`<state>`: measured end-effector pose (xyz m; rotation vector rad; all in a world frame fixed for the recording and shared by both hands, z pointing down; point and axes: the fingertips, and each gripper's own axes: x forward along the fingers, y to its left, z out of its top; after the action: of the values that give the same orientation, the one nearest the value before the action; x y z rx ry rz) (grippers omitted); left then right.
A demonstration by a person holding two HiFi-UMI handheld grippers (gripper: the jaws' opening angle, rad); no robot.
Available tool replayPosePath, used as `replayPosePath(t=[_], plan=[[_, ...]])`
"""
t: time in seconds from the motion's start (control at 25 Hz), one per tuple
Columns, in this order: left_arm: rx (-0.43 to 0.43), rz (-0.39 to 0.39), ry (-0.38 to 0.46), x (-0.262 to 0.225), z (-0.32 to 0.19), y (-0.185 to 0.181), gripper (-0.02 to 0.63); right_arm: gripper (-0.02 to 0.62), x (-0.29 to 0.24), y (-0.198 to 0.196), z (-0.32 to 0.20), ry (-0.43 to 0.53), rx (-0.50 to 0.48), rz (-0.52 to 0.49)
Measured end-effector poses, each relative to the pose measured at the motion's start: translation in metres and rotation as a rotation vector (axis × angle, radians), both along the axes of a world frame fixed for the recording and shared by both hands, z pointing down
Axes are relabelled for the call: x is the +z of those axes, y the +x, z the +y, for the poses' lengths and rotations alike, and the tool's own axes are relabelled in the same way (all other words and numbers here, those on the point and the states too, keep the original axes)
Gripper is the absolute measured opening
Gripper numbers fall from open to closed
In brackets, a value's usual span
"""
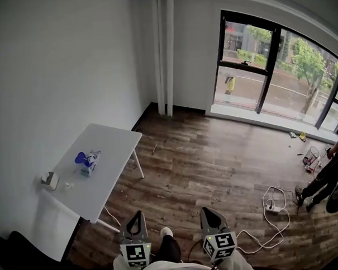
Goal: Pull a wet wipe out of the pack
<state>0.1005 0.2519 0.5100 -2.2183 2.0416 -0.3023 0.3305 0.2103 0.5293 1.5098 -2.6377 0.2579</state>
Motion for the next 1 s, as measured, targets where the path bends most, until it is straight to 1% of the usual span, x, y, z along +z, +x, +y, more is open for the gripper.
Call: replayPosePath(t=[0.08, 0.28, 0.52, 0.72, 1.0], plan=[[0.019, -0.001, -0.006, 0.004, -0.026, -0.002, 0.002, 0.005, 0.004, -0.001, -0.022, -0.012, 0.018, 0.005], [0.051, 0.029, -0.026, 0.013, -0.108, -0.021, 0.002, 0.005, 0.007, -0.011, -0.094, -0.039, 0.062, 0.031], [0.099, 0.011, 0.001, -0.001, -0.2, -0.042, 0.002, 0.005, 0.002, -0.032, -0.174, -0.05, 0.102, 0.044], [0.125, 0.015, -0.016, 0.005, -0.253, -0.058, 0.002, 0.005, 0.006, -0.061, -0.225, -0.066, 0.095, 0.057], [0.145, 0.027, -0.032, 0.007, -0.318, -0.074, 0.002, 0.006, 0.01, -0.08, -0.285, -0.102, 0.095, 0.081]])
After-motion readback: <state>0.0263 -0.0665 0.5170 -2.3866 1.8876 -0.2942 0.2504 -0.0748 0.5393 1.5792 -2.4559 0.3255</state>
